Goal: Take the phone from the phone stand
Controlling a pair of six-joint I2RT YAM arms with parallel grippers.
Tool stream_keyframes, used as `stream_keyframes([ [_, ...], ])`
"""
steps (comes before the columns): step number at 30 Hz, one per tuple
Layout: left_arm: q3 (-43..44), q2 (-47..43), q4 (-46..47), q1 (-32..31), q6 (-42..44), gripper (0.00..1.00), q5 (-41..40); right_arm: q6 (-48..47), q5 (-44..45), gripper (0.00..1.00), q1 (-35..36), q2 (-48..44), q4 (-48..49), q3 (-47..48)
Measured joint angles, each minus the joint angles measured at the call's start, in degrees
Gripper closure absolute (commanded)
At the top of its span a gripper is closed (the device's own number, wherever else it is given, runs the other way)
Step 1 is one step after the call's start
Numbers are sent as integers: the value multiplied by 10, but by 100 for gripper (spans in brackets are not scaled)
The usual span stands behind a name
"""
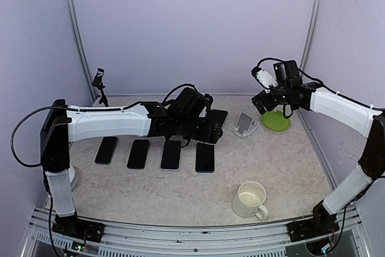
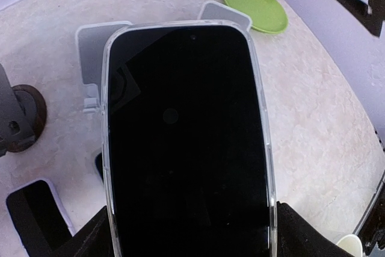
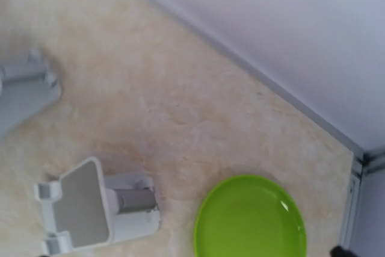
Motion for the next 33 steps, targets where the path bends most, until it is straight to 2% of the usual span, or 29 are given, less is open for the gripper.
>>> stream_keyframes([
  [5, 3, 8, 12, -37, -26, 67, -2, 106, -43, 0, -20, -37, -20, -2],
  [9, 25, 51, 23, -57, -57, 66, -2, 191, -113, 0, -43, -38, -67, -9],
  [17, 66, 136, 16, -79, -121, 61, -7, 306, -261, 0, -87, -65, -115, -117],
  [25, 111, 197, 15, -86, -162, 58, -13, 355, -331, 0, -106, -83, -124, -173],
  [33, 159, 260, 23, -86, -199, 44, -15, 371, -352, 0, -109, -83, -124, -191],
])
